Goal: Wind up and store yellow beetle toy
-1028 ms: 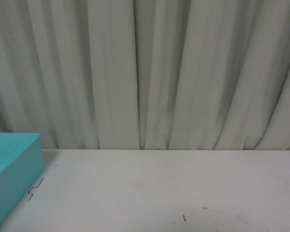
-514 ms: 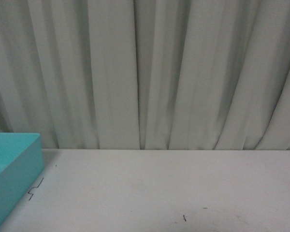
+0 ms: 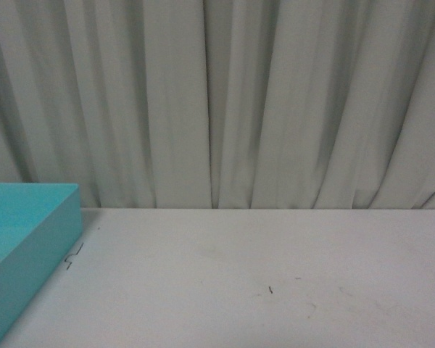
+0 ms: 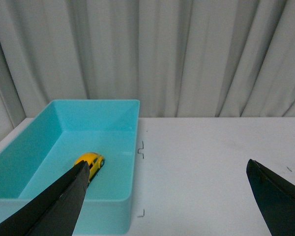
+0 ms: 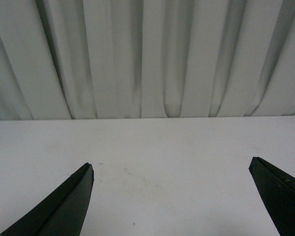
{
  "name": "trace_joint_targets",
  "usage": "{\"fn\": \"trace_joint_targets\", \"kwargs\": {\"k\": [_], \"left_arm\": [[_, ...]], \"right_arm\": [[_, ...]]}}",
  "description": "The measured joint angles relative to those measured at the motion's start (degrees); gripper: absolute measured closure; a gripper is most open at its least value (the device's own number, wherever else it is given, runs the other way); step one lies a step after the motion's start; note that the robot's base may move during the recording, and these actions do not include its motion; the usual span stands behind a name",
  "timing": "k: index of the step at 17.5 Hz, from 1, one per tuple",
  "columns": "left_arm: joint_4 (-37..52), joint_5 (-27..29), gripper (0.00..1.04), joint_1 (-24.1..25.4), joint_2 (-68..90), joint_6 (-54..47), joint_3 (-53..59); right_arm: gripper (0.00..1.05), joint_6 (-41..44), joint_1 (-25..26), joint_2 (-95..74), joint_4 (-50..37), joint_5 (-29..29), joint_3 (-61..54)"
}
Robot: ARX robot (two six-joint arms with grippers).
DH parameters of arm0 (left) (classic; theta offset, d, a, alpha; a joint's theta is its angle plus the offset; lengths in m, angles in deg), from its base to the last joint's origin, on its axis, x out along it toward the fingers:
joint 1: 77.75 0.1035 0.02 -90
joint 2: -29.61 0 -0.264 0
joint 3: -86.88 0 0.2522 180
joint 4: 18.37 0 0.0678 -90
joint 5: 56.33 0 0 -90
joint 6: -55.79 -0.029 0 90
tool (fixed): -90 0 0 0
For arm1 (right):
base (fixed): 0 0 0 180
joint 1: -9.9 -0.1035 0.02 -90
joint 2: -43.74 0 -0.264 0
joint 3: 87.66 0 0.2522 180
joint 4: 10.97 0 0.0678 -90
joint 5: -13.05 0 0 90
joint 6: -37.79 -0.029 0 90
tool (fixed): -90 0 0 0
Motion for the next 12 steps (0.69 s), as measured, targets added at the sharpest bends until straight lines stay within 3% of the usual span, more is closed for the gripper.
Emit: {"fn": "trace_joint_targets", "kwargs": {"k": [12], "left_arm": [[0.0, 0.0, 0.07, 0.0, 0.0, 0.0, 0.0]], "right_arm": [[0.07, 0.0, 0.0, 0.0, 0.1, 0.0, 0.0]]}}
